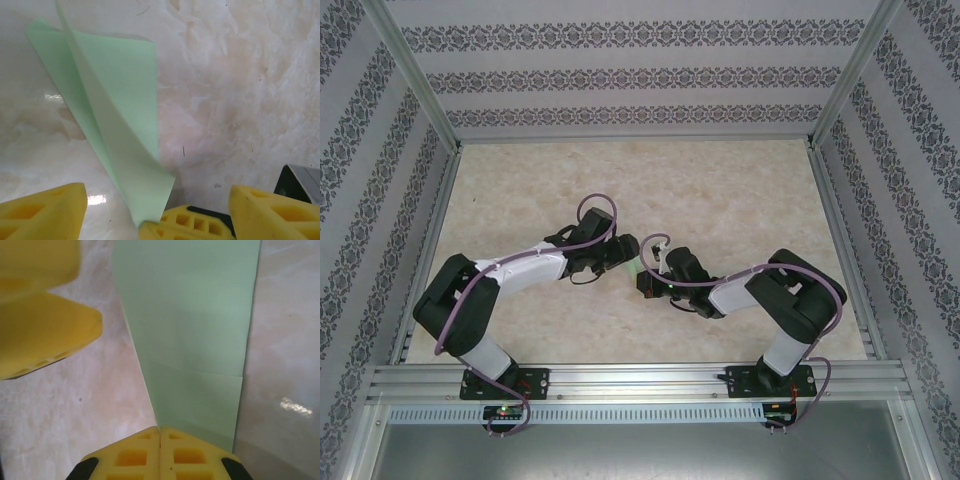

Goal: Fold a paper plane with a square sheet of paper (pick it up from the middle)
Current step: Fold the wing for the fifth time at the center of the table.

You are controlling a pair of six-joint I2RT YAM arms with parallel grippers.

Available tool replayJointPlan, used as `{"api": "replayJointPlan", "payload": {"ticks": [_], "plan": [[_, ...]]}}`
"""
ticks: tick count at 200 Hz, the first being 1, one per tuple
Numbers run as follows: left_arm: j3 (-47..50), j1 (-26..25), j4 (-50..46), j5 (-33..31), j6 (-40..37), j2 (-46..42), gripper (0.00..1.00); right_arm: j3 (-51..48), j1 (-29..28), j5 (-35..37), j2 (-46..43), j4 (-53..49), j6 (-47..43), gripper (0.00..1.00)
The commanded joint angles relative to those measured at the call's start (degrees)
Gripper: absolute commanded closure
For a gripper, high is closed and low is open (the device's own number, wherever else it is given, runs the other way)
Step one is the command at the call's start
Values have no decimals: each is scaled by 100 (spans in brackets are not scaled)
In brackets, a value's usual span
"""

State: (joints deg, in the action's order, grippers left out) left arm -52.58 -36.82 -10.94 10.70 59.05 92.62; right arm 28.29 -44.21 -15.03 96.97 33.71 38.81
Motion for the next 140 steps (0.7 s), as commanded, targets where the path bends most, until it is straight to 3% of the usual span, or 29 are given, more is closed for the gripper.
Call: {"api": "replayJointPlan", "payload": {"ticks": [1, 63, 101, 140], "plan": [[-373, 104, -134, 139, 71, 235, 24, 183, -151, 360, -195, -489, -531, 98], [-743, 151, -1169, -48, 204, 543, 25, 326, -510, 1073, -440, -951, -1195, 95], [-708, 154, -1311, -55, 332, 527, 26, 361, -698, 1425, -545, -1048, -1461, 93], [-771, 157, -1247, 89, 385, 734, 38, 360, -843, 1665, -555, -1043, -1698, 91]]}}
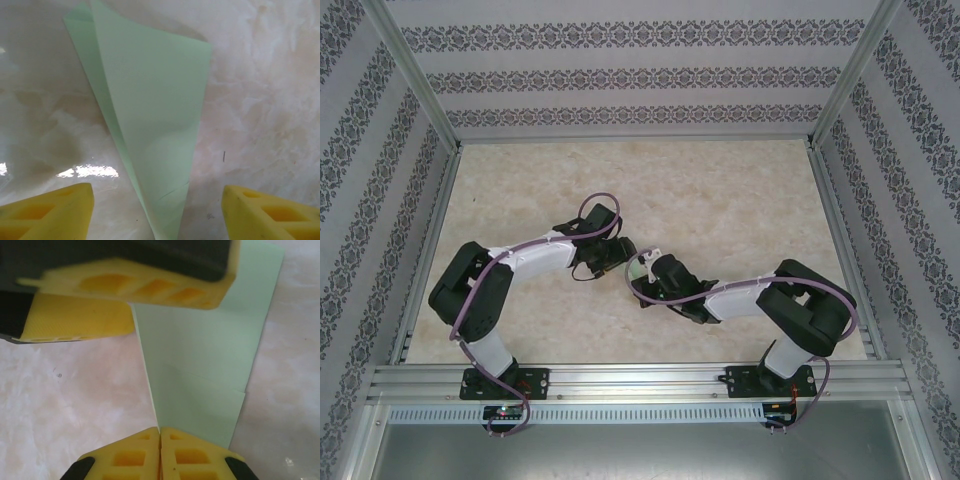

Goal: Fold a paper plane with a square sheet of paper (pick it up from the middle)
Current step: Fold the wing for the fifth time at the center of the table.

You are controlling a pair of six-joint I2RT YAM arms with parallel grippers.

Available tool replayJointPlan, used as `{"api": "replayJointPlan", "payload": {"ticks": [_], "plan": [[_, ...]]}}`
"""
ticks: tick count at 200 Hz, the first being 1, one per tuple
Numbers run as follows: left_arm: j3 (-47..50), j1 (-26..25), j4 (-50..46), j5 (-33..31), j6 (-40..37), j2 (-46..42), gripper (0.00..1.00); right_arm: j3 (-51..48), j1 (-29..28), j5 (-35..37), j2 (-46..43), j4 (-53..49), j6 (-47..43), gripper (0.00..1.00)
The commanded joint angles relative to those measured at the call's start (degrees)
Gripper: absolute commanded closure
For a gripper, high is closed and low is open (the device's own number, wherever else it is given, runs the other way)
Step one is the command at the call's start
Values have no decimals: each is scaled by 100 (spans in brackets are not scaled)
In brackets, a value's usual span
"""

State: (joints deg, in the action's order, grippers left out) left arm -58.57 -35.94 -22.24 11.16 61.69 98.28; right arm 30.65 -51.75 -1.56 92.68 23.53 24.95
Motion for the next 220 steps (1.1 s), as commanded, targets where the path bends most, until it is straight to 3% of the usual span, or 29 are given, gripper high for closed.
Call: {"api": "replayJointPlan", "payload": {"ticks": [1, 21, 52, 71, 100, 142, 220], "plan": [[-173, 66, -111, 53, 127, 171, 38, 129, -94, 321, -127, -28, -323, 91], [-257, 65, -159, 32, 93, 233, 50, 178, -156, 435, -138, -140, -443, 89], [-383, 70, -280, 20, 21, 314, 78, 23, -243, 685, -308, -103, -598, 84], [-425, 68, -342, -14, 0, 322, 85, -54, -336, 899, -407, -203, -806, 76], [-435, 68, -332, 8, 19, 315, 88, -224, -665, 1605, -514, -238, -1389, 65], [-438, 68, -347, 18, 35, 306, 90, -32, -942, 2290, -242, -391, -1968, 61], [-430, 69, -342, 42, 45, 297, 90, 126, -1148, 2657, 214, -209, -2196, 72]]}}
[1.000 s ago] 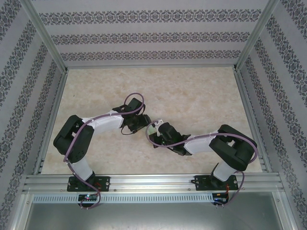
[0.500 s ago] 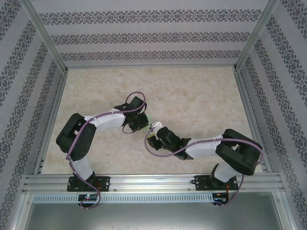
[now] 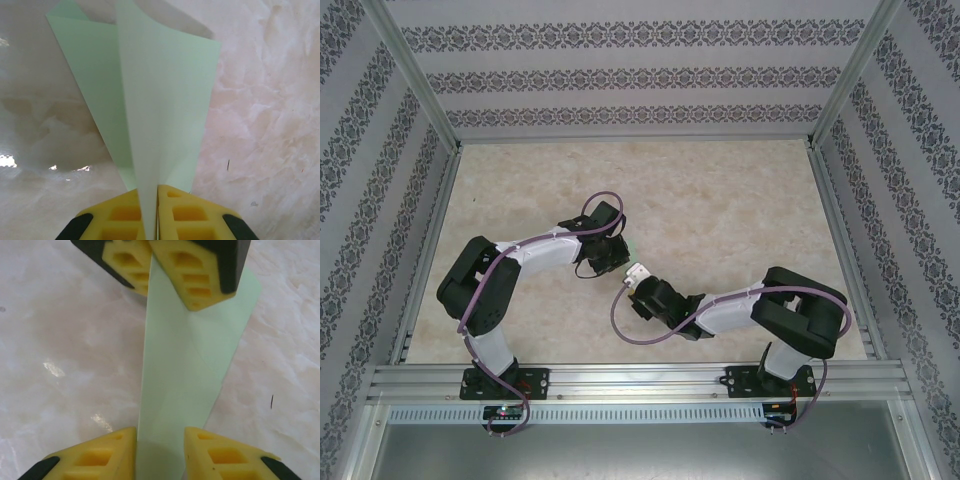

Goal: Fold a paper plane with a square sheet of paper (pick it up from the middle)
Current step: Fold the wing for the fifth time at the center of the table.

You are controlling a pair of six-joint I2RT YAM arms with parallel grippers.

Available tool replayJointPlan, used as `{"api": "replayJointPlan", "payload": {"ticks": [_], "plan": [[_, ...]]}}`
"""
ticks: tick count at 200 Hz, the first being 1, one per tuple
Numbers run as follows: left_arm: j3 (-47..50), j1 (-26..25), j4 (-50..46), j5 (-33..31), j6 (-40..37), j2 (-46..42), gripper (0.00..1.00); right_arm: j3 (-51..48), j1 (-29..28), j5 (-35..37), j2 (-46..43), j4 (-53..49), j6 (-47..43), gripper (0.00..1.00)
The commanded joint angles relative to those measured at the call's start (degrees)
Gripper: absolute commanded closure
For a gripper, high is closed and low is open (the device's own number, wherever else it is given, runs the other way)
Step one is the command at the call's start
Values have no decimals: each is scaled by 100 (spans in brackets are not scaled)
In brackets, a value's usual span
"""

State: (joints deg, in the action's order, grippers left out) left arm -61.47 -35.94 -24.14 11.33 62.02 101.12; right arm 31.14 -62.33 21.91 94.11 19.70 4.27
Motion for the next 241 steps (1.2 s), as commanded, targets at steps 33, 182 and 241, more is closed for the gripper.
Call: {"api": "replayJointPlan", "payload": {"ticks": [33, 182, 241], "plan": [[-148, 70, -161, 19, 10, -6, 90, 68, -97, 402, 100, 147, -151, 75], [-174, 69, -231, -4, 12, 42, 90, 130, -161, 699, -60, 278, -215, 70], [-197, 70, -240, 1, 13, 57, 90, 147, -205, 637, 48, 344, -229, 79]]}}
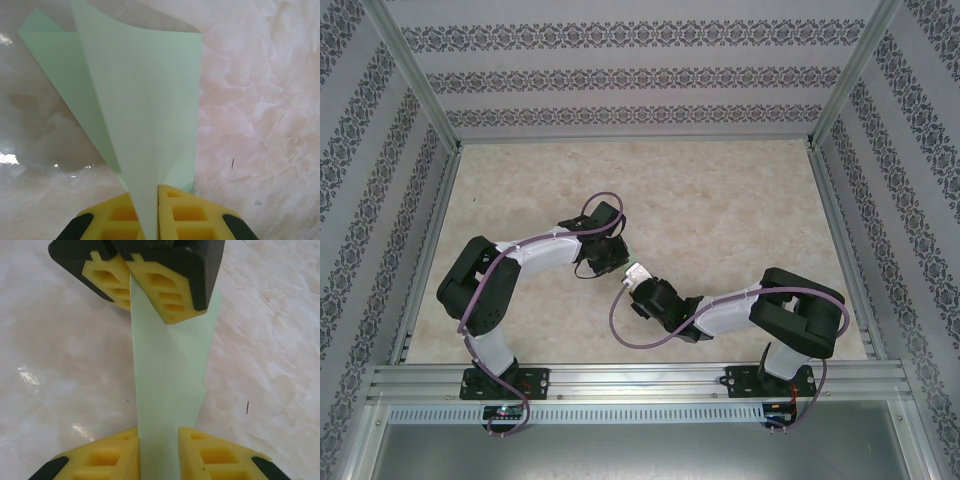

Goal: Fold a paper plane with a square sheet of paper (pick it up from the middle)
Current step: Fold the wing for the fifth time at the center of the table.

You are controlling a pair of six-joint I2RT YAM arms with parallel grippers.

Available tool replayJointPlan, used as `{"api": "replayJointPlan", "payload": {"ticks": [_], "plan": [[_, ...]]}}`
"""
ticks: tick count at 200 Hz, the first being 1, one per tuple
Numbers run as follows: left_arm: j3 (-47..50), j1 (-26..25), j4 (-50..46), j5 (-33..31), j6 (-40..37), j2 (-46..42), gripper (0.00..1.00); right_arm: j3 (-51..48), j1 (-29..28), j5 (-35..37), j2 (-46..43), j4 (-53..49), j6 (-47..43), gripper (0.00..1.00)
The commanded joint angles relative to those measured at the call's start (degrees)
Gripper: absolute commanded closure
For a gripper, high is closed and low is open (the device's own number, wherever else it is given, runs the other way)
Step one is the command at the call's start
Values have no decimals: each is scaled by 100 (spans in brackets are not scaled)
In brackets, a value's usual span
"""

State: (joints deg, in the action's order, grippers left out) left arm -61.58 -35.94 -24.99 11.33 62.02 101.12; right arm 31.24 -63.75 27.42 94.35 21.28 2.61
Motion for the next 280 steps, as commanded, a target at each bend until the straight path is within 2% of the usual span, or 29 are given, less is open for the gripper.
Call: {"api": "replayJointPlan", "payload": {"ticks": [1, 50, 73, 94, 109, 120, 136, 172, 208, 280], "plan": [[-187, 70, -155, 5, 13, 52, 90, 136, -65, 87, 23, 185, -57, 79], [-201, 70, -182, -25, -14, -1, 88, 169, -52, -36, 123, 59, 154, 100], [-183, 69, -181, -147, -73, -178, 80, 199, -2, -248, 130, -20, 564, 100], [-158, 89, -236, -359, -154, -479, 71, 147, 208, -798, 61, 15, 1101, 100], [-100, 136, -219, -492, -181, -726, 67, 24, 357, -1226, -2, 253, 1499, 100], [-33, 157, -195, -600, -186, -919, 60, -66, 486, -1573, -39, 470, 1821, 100], [92, 172, -112, -763, -190, -1194, 57, -205, 646, -1929, -13, 817, 2240, 100], [453, 175, 348, -749, -201, -1529, 58, -581, 1077, -2808, 240, 2112, 3293, 100], [650, 163, 743, -326, -377, -1435, 64, -570, 1492, -3498, 426, 2347, 3966, 100], [806, 159, 1913, 660, -279, -784, 66, -281, 2088, -4797, 854, 2161, 4654, 100]]}}
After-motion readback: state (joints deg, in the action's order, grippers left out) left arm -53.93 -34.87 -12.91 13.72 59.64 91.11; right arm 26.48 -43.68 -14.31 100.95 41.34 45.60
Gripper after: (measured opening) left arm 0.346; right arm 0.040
